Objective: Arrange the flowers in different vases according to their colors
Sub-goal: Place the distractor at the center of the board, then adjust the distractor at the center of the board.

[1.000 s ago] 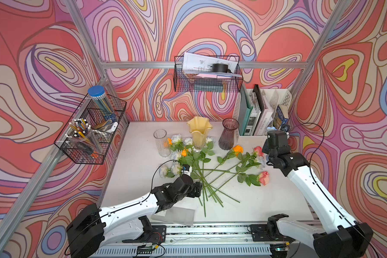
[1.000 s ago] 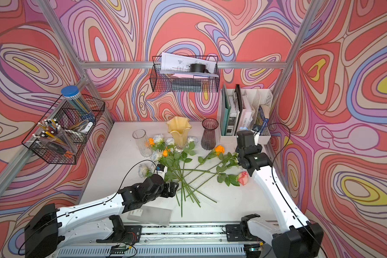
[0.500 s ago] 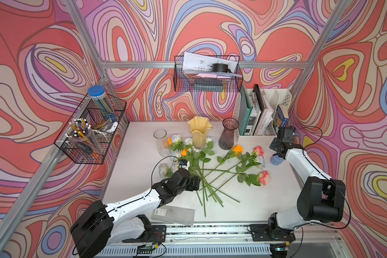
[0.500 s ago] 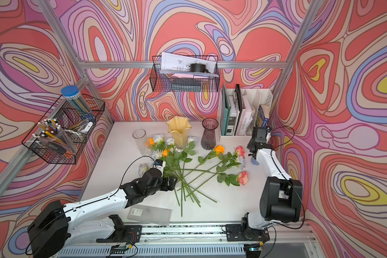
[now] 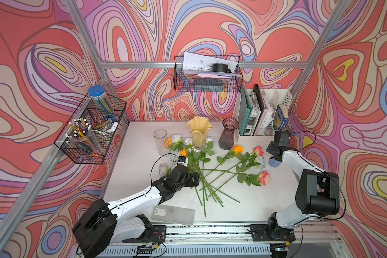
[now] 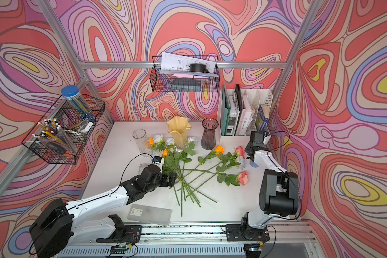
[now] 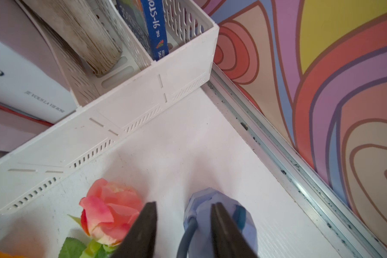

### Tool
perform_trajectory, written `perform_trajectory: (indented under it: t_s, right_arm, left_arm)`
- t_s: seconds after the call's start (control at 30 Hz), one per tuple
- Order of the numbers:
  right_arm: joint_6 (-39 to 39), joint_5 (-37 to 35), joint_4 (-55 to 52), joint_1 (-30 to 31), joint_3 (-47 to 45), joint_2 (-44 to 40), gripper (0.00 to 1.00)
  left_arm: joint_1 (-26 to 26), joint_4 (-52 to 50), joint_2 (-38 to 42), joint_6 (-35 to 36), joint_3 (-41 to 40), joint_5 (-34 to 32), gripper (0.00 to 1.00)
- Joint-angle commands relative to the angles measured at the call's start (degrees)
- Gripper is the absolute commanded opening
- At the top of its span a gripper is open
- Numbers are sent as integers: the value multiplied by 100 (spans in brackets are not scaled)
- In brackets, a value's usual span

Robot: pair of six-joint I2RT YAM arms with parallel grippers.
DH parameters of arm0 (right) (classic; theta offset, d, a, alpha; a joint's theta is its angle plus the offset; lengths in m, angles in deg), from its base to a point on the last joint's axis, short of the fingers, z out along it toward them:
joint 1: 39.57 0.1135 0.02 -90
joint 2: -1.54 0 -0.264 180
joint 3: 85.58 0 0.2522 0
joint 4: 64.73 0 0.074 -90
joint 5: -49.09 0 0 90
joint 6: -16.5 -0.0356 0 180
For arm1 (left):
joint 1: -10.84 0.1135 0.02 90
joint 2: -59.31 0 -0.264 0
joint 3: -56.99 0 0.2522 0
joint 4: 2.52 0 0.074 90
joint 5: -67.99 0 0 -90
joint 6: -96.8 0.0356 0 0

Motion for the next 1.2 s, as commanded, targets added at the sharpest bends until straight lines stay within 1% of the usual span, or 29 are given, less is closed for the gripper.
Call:
perform_trajectory:
  t_s: [0.0, 0.03, 0.1, 0.2, 0.33, 0.43, 0.5, 0.53, 0.6, 0.63, 0.67, 0.7, 0.73, 0.77, 0.8, 0.83, 0.87, 0.9, 0.97, 1.03, 1.17]
  right_arm:
    - [-25, 192, 42, -14, -85, -318, 69]
    - [-35, 217, 43, -15, -116, -405, 75]
    - [-35, 284, -45, -15, -146, -647, 90]
    - [-10, 499, -280, -15, -137, -1066, 98]
    - [53, 828, -676, -15, -3, -1477, 98]
    - [70, 1170, -960, -13, 102, -1659, 98]
    - [70, 1239, -1106, -12, 113, -1800, 98]
    - [86, 1319, -1215, -11, 126, -1900, 98]
    - [90, 1583, -1394, -14, 114, -2141, 98]
    - [85, 1750, -1514, -13, 105, -2317, 97]
    - [78, 1926, -1569, -15, 68, -2458, 96]
    - [87, 2043, -1658, -12, 57, -2556, 96]
    - [115, 2089, -1782, -12, 79, -2626, 94]
    - [137, 2123, -1897, -15, 96, -2663, 93]
    - [170, 2177, -1943, -15, 99, -2671, 93]
    - [199, 2207, -2013, -14, 121, -2664, 92]
    - [202, 2208, -2059, -14, 135, -2653, 91]
    - [202, 2230, -2052, -15, 116, -2656, 91]
    - [185, 2344, -2048, -15, 100, -2651, 90]
    - [167, 2433, -2012, -13, 81, -2635, 90]
    - [152, 2515, -1989, -15, 115, -2546, 89]
  left_arm:
    - [56, 14, -14, 92, 222, 32, 98]
    - [54, -13, 7, 111, 254, 16, 98]
    - [90, -117, 67, 172, 333, -28, 99]
    - [246, -134, 180, 191, 373, 68, 98]
    - [498, -98, 200, 219, 418, 257, 98]
    - [588, -103, 147, 312, 498, 341, 99]
    - [648, -132, 127, 374, 597, 475, 99]
    - [672, -169, 140, 417, 654, 630, 98]
    - [677, -194, 233, 535, 732, 1232, 97]
    - [670, -316, 262, 524, 806, 1603, 94]
    - [641, -510, 272, 511, 892, 1941, 86]
    - [543, -653, 281, 501, 931, 2181, 80]
    - [296, -830, 283, 481, 960, 2203, 65]
    - [-20, -1042, 238, 423, 979, 2105, 48]
    - [-283, -1229, 153, 364, 1015, 2084, 38]
    - [-587, -1495, 22, 275, 1083, 2101, 23]
    - [-900, -1837, -94, 83, 1120, 2015, 2]
    - [-1125, -2030, -122, -124, 1064, 1919, 0]
    - [-1511, -2210, -31, -682, 796, 1876, 0]
    - [-1844, -2474, 129, -1093, 656, 1794, 0]
    - [-2562, -3375, 245, -1685, 754, 1650, 0]
